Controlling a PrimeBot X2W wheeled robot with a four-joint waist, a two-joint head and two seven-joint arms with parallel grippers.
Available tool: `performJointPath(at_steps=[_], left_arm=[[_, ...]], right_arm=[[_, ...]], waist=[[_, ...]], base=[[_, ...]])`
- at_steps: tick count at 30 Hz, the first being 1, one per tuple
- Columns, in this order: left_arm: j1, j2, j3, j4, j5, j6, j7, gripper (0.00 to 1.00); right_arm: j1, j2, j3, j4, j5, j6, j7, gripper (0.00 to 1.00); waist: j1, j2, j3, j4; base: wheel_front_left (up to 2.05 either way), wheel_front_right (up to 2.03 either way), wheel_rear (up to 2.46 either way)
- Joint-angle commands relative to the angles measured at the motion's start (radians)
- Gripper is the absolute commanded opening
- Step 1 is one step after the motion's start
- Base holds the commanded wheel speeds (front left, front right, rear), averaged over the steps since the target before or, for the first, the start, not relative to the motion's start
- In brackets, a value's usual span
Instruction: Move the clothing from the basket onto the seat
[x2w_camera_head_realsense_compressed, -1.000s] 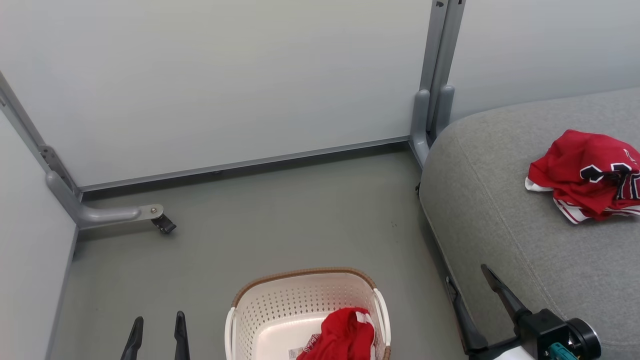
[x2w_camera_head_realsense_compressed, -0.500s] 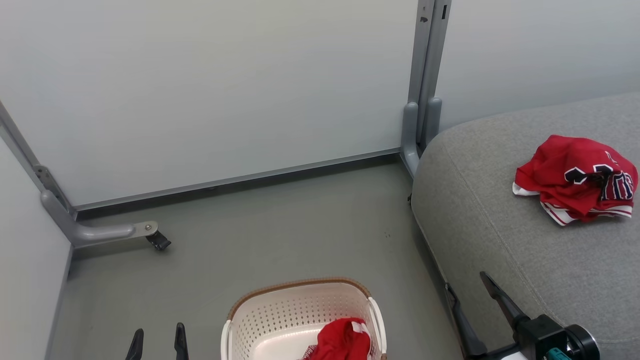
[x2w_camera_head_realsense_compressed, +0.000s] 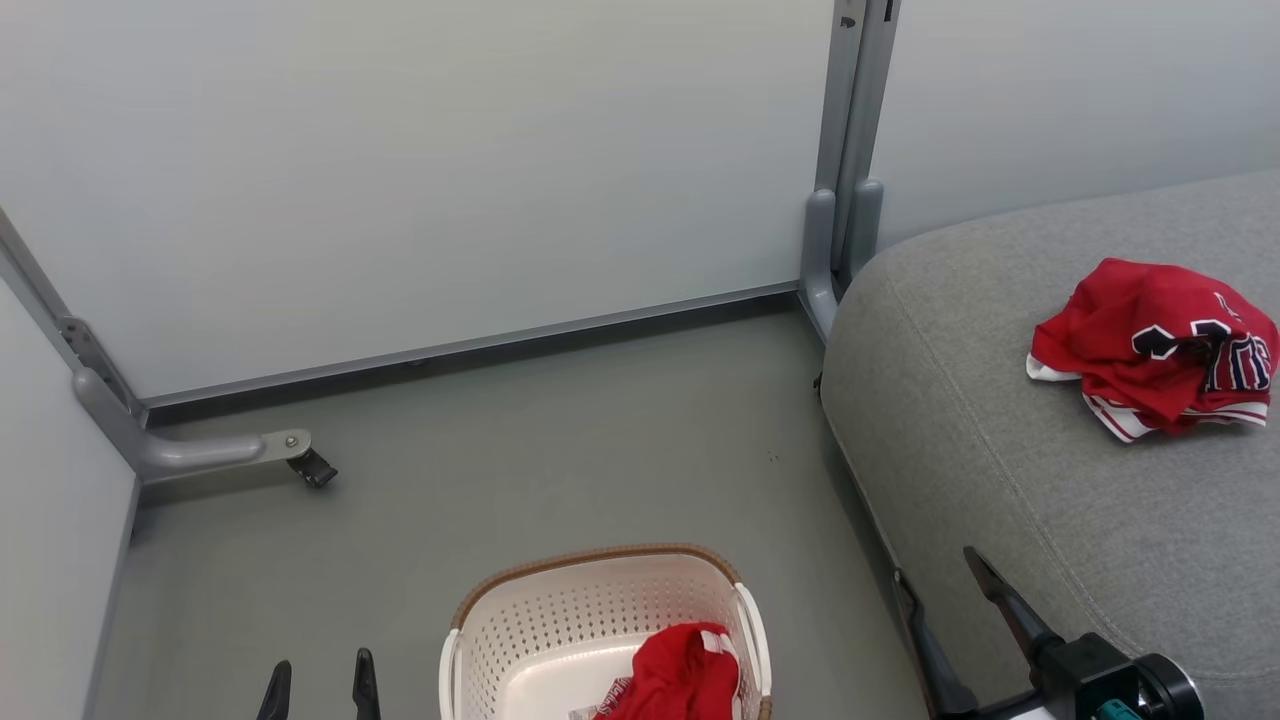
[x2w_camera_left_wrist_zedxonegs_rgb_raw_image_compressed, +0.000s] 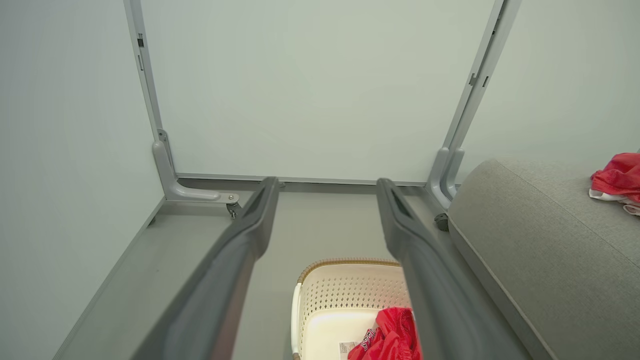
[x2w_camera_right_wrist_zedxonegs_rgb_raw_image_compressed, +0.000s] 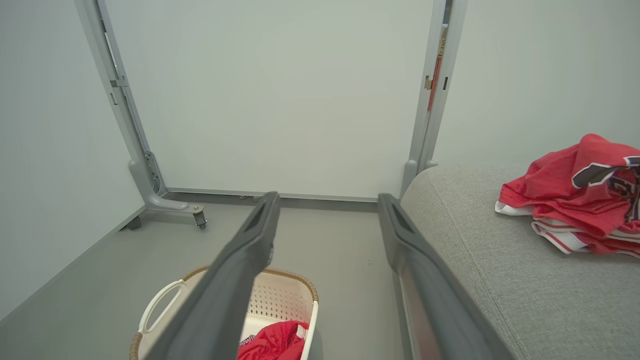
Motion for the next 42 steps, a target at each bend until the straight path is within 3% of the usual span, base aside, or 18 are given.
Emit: performJointPath(at_steps=[1,12,19,27,35,42], left_arm=[[0.009,0.001,-0.002,0.002,-0.002,-0.002,0.001,1.00],[-0.041,0.001,-0.036,0.031,-0.027,-0.006,0.001,1.00],[-0.211,0.001,-0.081,0.097,0.020,-0.054,0.001,1.00],[-0.532,0.003,-0.156,0.269,0.061,-0.090,0.001,1.00],[-0.873,0.039,-0.390,0.492,0.019,-0.089,0.001,1.00],[-1.177,0.032,-0.672,0.773,-0.081,-0.089,0.001,1.00]], right_arm=[[0.011,-0.003,-0.003,-0.003,0.006,-0.001,0.000,1.00],[-0.030,-0.003,-0.016,-0.008,-0.001,-0.001,0.000,1.00],[-0.157,-0.008,-0.035,-0.055,-0.009,-0.001,0.000,1.00],[-0.316,-0.030,-0.045,-0.108,-0.025,-0.001,0.000,1.00],[-0.424,-0.059,-0.094,-0.189,-0.040,-0.001,0.000,1.00],[-0.480,-0.074,-0.138,-0.265,-0.049,-0.001,0.000,1.00]], waist=[[0.0001,0.0000,0.007,0.000],[0.0001,0.0000,0.134,0.010],[0.0001,0.0000,0.381,0.030],[0.0001,0.0000,0.665,0.030],[0.0001,0.0000,0.907,0.027],[0.0001,0.0000,1.074,0.040]], base=[[0.00,0.00,0.00],[0.00,0.00,0.00],[0.00,0.00,0.00],[0.00,0.00,0.00],[0.00,0.00,0.00],[0.00,0.00,0.00]])
